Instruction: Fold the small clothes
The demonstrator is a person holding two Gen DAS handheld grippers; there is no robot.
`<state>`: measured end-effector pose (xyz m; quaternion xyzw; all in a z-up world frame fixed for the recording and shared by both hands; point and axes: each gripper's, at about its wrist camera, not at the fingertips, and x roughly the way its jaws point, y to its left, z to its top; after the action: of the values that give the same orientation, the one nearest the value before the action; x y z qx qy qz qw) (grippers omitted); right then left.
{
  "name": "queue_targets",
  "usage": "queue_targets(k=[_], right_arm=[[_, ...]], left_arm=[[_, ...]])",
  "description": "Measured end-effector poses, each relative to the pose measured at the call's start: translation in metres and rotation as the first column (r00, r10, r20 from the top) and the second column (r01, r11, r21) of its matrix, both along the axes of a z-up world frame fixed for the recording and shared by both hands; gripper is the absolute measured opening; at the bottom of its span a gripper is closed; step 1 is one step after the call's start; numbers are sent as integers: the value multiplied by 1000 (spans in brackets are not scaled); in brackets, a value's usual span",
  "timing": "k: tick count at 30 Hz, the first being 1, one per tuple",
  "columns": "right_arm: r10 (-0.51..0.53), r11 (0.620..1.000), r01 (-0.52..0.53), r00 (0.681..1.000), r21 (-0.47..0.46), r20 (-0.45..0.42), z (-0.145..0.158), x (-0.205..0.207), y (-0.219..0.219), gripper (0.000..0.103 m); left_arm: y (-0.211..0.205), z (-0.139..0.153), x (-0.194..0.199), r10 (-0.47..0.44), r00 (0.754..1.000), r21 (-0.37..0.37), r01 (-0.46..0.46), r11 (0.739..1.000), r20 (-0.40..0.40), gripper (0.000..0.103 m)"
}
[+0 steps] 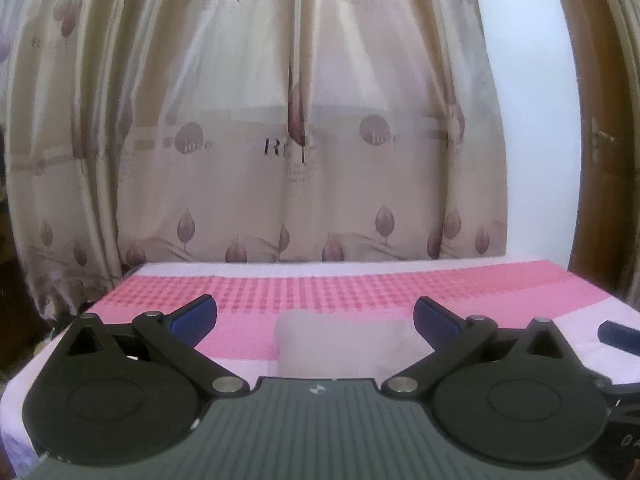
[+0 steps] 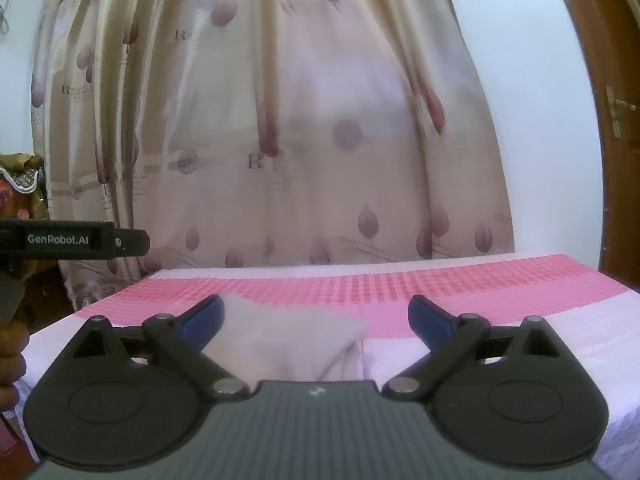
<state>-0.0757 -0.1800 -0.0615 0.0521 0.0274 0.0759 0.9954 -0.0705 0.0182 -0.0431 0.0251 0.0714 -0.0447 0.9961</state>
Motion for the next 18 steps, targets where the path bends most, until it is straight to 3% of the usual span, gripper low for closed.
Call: queue_targets(k=[10, 18], right_arm=[[-7, 1000, 6, 999, -11, -34, -9, 4, 2, 99], [-30, 999, 28, 999, -25, -45, -12, 5, 4, 100]], left_arm=[[9, -21, 23, 21, 994, -15, -23, 1000, -104, 103], [15, -31, 30, 44, 990, -25, -48, 999, -133, 103]])
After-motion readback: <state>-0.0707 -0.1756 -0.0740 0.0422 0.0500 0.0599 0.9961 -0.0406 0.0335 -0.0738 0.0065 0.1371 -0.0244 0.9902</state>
